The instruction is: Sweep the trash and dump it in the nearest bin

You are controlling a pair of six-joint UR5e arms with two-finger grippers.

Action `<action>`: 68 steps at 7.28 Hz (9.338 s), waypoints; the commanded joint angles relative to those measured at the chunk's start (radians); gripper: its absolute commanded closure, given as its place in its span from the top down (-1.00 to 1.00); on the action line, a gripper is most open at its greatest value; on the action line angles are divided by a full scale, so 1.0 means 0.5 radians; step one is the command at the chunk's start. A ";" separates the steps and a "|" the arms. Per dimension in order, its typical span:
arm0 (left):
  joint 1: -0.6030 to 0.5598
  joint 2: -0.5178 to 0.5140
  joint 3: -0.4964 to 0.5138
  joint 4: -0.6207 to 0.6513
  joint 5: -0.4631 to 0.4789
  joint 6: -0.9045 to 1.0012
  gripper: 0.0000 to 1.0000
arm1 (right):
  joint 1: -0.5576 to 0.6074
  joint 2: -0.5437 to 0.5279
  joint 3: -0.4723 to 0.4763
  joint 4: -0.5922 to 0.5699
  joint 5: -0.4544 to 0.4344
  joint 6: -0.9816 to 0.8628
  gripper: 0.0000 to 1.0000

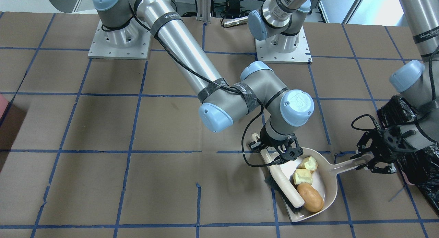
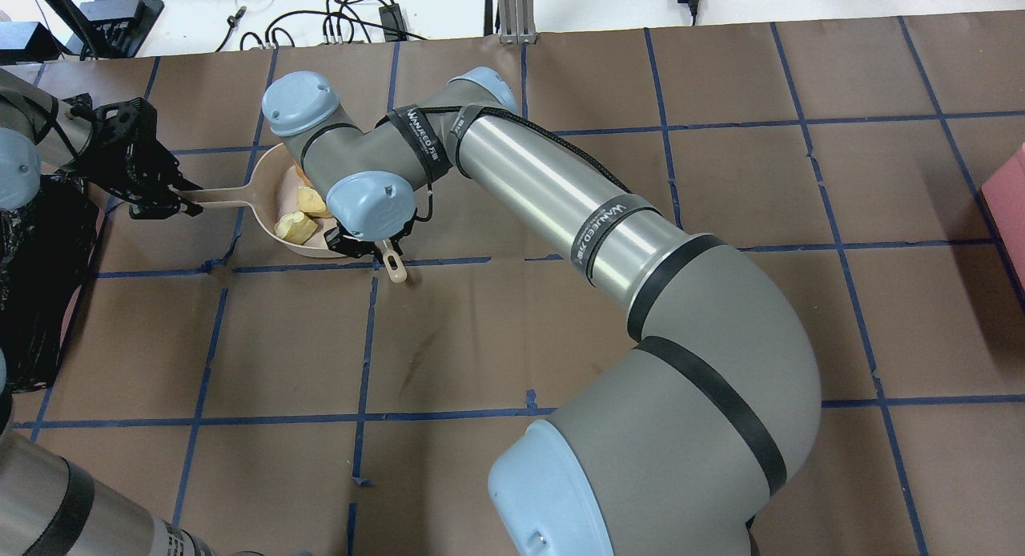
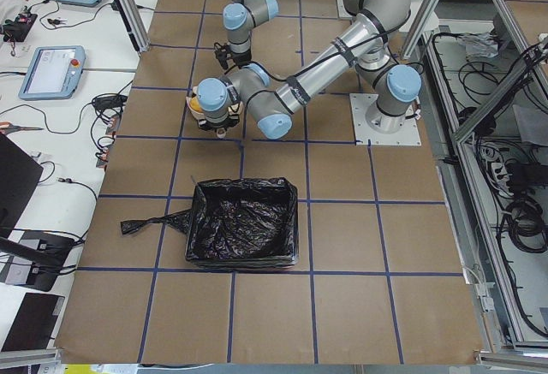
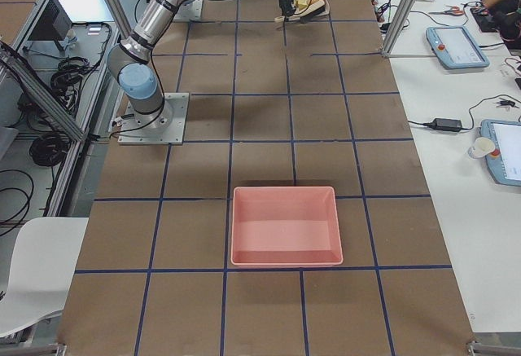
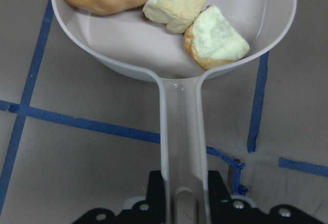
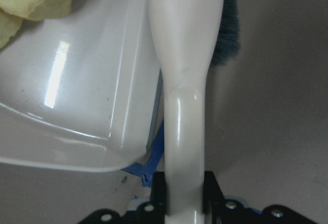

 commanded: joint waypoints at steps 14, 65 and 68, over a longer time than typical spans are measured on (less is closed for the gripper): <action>0.176 -0.006 -0.128 -0.024 -0.492 0.095 -0.98 | -0.089 -0.330 0.028 1.001 -0.243 0.396 -0.95; 0.301 0.730 0.725 -0.925 0.205 -0.332 -0.99 | -1.184 -1.803 1.225 0.462 -0.041 -0.645 1.00; -0.221 0.654 0.514 -0.739 0.211 -0.885 -0.99 | -1.181 -1.809 1.228 0.465 -0.041 -0.645 1.00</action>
